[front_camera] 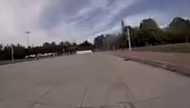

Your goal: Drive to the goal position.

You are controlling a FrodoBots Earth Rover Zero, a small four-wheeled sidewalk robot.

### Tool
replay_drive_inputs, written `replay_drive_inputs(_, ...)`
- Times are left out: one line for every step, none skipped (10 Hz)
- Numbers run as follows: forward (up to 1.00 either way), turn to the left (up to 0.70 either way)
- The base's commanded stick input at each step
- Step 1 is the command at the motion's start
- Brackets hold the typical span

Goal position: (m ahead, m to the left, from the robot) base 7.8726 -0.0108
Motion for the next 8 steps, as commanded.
replay_drive_inputs(1.00,0.00)
replay_drive_inputs(1.00,0.00)
replay_drive_inputs(1.00,0.00)
replay_drive_inputs(1.00,0.00)
replay_drive_inputs(1.00,0.00)
replay_drive_inputs(1.00,0.00)
replay_drive_inputs(1.00,0.00)
replay_drive_inputs(1.00,0.00)
